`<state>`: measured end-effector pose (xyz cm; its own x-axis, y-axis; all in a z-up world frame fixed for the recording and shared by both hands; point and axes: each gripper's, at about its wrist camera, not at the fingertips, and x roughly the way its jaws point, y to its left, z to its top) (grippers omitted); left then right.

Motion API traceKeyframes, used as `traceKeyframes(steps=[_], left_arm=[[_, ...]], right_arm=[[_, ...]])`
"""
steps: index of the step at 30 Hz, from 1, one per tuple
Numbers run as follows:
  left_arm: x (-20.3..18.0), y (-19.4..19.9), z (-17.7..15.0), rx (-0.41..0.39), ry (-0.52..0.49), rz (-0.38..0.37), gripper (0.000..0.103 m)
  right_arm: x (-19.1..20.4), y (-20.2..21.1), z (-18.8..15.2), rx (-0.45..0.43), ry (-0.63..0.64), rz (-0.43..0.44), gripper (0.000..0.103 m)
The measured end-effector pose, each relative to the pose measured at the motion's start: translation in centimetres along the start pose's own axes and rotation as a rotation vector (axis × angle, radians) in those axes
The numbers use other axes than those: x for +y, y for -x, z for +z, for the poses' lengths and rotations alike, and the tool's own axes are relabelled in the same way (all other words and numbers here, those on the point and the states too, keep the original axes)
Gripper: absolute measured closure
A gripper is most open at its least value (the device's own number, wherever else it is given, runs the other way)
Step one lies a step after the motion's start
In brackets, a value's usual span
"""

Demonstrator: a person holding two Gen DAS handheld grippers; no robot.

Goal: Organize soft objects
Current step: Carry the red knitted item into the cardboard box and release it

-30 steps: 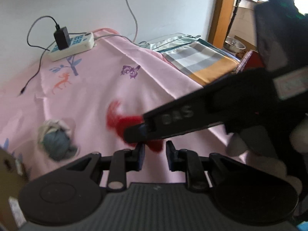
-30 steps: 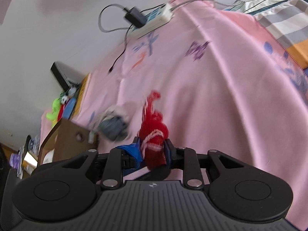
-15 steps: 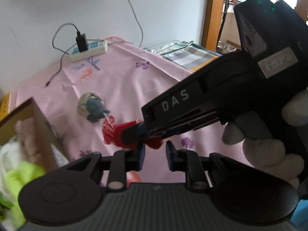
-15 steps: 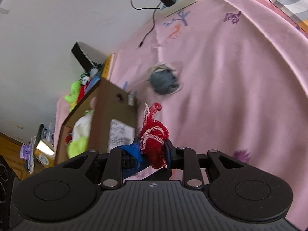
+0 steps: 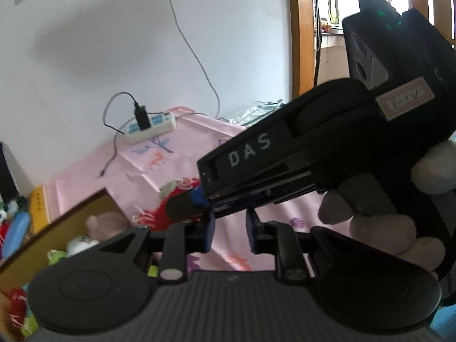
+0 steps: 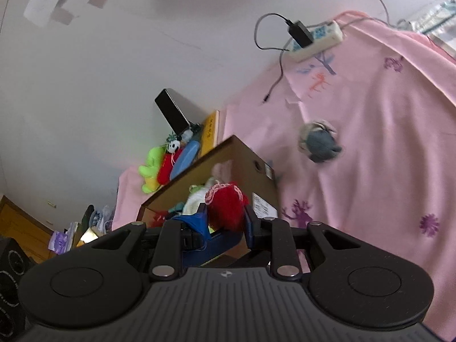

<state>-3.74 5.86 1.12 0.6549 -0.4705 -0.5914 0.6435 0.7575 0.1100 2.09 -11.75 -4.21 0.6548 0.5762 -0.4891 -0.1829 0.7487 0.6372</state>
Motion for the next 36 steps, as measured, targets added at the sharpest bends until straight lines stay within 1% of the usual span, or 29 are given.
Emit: traceKeyframes(steps=[7, 9, 10, 13, 18, 22, 23, 25, 26, 29, 31, 33, 36], left_arm=[[2.8, 1.4, -0.4, -0.035, -0.005, 0.060, 0.081], [3.8, 1.3, -0.8, -0.041, 0.005, 0.079, 0.078], [4.5, 1.0, -1.1, -0.036, 0.015, 0.093, 0.077], [6.3, -0.4, -1.9, 0.006, 0.045, 0.127, 0.077], [9.0, -2.2, -3.6, 0.080, 0.117, 0.165, 0.077], [9.7, -2.2, -4.0, 0.083, 0.156, 0.154, 0.077], [10.1, -2.1, -4.1, 0.083, 0.162, 0.154, 0.077], [10.3, -2.4, -4.2, 0.091, 0.170, 0.157, 0.077], [9.8, -2.0, -4.4, 0.095, 0.172, 0.157, 0.077], [9.9, -2.0, -4.5, 0.097, 0.178, 0.151, 0.077], [9.6, -1.8, -4.4, 0.098, 0.176, 0.150, 0.075], [9.7, -1.5, -4.5, 0.098, 0.179, 0.154, 0.065], [9.8, -0.9, -4.7, 0.094, 0.185, 0.169, 0.058]], right_arm=[[2.4, -2.0, 0.0, -0.035, 0.009, 0.057, 0.097], [2.9, -3.0, 0.0, -0.048, 0.002, 0.070, 0.097], [3.1, -3.5, 0.0, -0.053, 0.002, 0.068, 0.097], [3.4, -5.4, -0.3, -0.050, -0.003, 0.053, 0.097], [3.3, -7.8, -0.9, -0.003, -0.038, 0.000, 0.096], [3.1, -9.0, -1.2, 0.044, -0.039, -0.059, 0.095], [2.9, -9.3, -1.2, 0.054, -0.046, -0.071, 0.098], [2.8, -9.6, -1.1, 0.068, -0.059, -0.070, 0.098], [2.8, -9.8, -1.1, 0.078, -0.059, -0.072, 0.098], [3.3, -9.9, -1.2, 0.091, -0.028, -0.082, 0.095], [3.3, -9.8, -1.1, 0.102, -0.019, -0.084, 0.094], [3.2, -9.5, -1.0, 0.118, -0.029, -0.073, 0.093], [3.2, -8.7, -0.9, 0.132, -0.029, -0.069, 0.089]])
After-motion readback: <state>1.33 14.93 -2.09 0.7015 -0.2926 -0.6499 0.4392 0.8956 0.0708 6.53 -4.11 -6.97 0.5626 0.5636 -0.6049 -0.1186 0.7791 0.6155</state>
